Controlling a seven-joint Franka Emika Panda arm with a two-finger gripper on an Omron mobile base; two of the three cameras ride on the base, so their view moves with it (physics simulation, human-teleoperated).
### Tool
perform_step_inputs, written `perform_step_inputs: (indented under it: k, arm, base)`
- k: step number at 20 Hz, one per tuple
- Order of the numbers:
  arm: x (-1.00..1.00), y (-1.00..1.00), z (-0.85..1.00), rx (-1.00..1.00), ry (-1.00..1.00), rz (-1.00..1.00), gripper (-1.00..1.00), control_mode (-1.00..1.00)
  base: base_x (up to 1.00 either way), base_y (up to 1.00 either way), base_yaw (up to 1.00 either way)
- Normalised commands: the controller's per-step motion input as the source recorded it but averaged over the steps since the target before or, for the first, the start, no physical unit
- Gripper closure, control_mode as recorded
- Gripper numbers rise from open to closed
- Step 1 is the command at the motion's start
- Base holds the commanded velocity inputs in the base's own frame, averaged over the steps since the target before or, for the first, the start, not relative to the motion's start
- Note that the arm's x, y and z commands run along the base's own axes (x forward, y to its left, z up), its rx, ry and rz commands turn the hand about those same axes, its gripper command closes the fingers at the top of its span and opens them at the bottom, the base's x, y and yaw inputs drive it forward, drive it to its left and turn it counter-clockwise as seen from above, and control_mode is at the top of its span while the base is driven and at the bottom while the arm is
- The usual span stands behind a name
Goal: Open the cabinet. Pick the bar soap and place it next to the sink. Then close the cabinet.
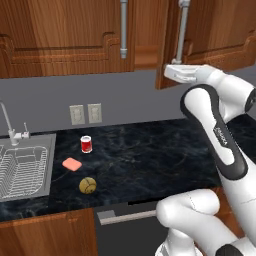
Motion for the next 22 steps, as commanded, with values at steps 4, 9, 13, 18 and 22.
perform_step_inputs:
  k: [4, 9, 13, 18, 22]
  arm:
    - [0.69, -0.06, -0.03, 0.04, 0.0, 0.04, -1.0, -1.0]
    - [0.63, -0.03, -0.01, 0.04, 0.0, 0.03, -1.0, -1.0]
    - [0.6, 0.0, 0.0, 0.02, 0.0, 0.01, -1.0, -1.0]
    - [0.58, 0.0, -0.04, 0.0, 0.0, 0.0, -1.0, -1.0]
    - [0.64, 0.0, -0.09, 0.0, 0.01, 0.0, -1.0, -1.0]
  base:
    - [0.0, 0.0, 0.0]
    - [0.0, 0.0, 0.0]
    - [0.0, 0.0, 0.0]
    - [0.0, 0.0, 0.0]
    - [0.0, 0.0, 0.0]
